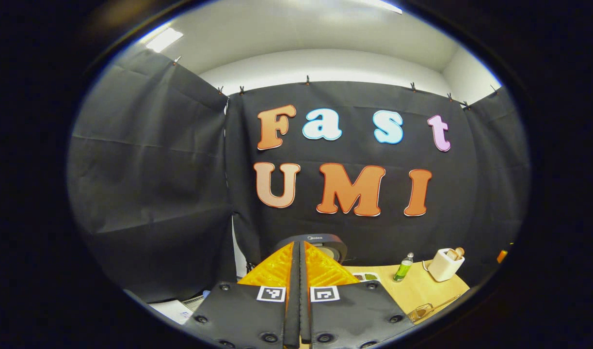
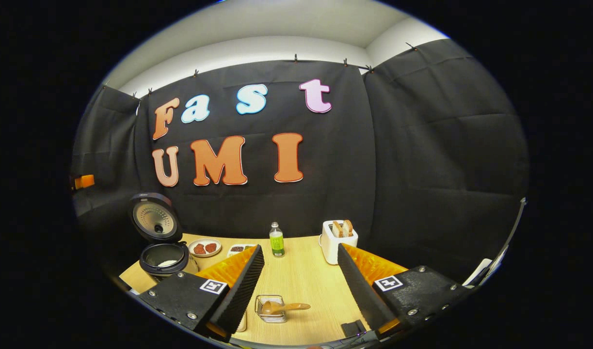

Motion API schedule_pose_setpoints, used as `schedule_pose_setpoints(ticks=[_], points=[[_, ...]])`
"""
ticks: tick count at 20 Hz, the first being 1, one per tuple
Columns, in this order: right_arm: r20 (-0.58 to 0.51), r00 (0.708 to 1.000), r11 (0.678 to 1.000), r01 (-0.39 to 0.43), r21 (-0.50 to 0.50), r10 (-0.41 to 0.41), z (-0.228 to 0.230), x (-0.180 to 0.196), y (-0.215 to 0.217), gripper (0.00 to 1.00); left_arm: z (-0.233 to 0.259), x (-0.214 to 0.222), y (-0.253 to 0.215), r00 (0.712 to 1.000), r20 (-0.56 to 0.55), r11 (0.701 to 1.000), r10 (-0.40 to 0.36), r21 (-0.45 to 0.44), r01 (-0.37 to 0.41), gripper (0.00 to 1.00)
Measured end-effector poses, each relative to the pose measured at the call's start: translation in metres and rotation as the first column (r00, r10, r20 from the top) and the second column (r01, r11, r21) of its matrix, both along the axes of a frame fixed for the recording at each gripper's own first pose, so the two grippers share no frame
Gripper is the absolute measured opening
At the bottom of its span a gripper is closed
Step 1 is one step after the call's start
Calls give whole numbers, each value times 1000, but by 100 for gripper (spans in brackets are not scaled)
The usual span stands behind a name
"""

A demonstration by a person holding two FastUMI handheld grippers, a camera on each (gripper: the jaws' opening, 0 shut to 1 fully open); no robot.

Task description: Close the left gripper, press the button to open the rice cooker; take a wooden spoon from the chopstick holder with the right hand, scoop a spoonful of rice and pour it into the rice cooker, then put the wooden spoon back into the chopstick holder.

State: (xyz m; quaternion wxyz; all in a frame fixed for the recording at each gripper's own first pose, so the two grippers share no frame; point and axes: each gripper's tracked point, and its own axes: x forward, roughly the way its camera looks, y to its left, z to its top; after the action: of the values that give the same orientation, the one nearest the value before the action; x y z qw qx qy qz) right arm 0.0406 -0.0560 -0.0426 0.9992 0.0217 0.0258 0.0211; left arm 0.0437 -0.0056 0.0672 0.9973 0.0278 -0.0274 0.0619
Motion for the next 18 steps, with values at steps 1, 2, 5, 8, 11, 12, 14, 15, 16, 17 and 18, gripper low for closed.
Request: schedule_pose_setpoints(ticks=[1,2,5,8,11,12,14,15,16,17,18], points=[[5,1000,1000,-11,20,11,-3,3,4,95,5,-6,5,1000,14,1000,9,8,-9,2],[10,1000,999,-20,37,20,-8,7,8,95,9,-10,7,999,35,1000,15,7,-15,5],[14,999,999,-33,36,32,-34,22,13,95,17,-22,9,999,51,1000,15,-12,-14,37],[-21,999,999,-36,15,37,-74,35,18,95,21,-34,15,998,52,999,41,1,-41,47],[-62,997,998,-34,49,37,-111,46,19,95,30,-46,29,993,70,995,95,27,-97,59],[-87,996,997,-25,67,31,-125,50,17,95,33,-49,35,990,78,992,118,32,-120,63],[-143,989,992,-15,126,33,-156,59,14,95,33,-56,35,989,78,990,128,40,-132,71],[-175,984,986,-12,165,41,-171,63,16,95,33,-58,35,989,73,990,129,48,-133,75],[-201,979,979,3,202,38,-183,67,14,95,32,-59,37,988,70,989,135,59,-139,78],[-225,974,971,23,238,32,-196,72,11,95,33,-60,39,987,73,987,141,64,-146,82],[-245,969,962,41,270,28,-207,75,9,95,34,-60,39,986,79,987,144,56,-149,86]])
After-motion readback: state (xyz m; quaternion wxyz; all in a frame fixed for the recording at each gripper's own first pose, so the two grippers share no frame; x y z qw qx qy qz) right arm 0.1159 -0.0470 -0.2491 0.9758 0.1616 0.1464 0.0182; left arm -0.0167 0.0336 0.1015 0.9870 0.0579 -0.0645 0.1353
